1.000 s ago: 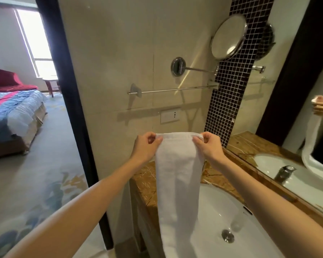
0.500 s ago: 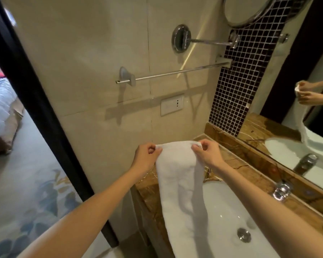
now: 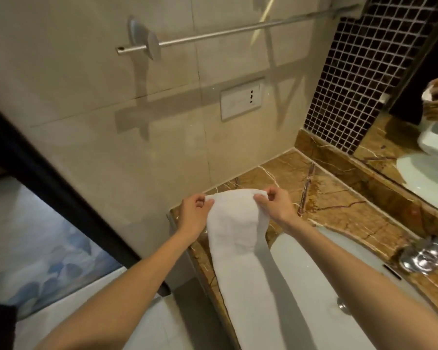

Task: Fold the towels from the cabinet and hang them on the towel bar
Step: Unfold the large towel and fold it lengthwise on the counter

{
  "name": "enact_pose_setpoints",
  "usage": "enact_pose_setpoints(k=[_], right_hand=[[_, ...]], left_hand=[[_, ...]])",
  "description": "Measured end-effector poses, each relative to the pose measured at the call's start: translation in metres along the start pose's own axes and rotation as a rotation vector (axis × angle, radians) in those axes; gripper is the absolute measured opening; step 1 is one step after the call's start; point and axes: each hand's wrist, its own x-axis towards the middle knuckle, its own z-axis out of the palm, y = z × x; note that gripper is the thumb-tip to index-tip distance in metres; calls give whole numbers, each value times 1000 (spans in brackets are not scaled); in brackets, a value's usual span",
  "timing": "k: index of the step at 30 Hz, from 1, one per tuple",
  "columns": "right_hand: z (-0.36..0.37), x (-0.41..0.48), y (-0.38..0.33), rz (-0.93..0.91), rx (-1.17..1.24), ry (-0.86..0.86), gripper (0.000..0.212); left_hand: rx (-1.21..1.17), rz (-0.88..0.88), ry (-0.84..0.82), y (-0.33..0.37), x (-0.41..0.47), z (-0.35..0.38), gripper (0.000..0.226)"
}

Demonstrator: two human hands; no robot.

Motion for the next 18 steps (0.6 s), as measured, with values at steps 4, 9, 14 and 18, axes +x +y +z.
enact_pose_setpoints(k=[4, 9, 14, 18], right_hand=[[25, 21, 29, 73, -31, -37, 14], [49, 41, 59, 94, -54, -35, 9], [66, 64, 76, 132, -86, 2, 13], [74, 67, 85, 52, -29, -104, 61]], left_hand=[[50, -36, 20, -30, 14, 7, 13], [122, -28, 5, -60, 32, 20, 20], [207, 31, 18, -79, 49, 37, 7], [284, 62, 28, -90, 57, 45, 34]])
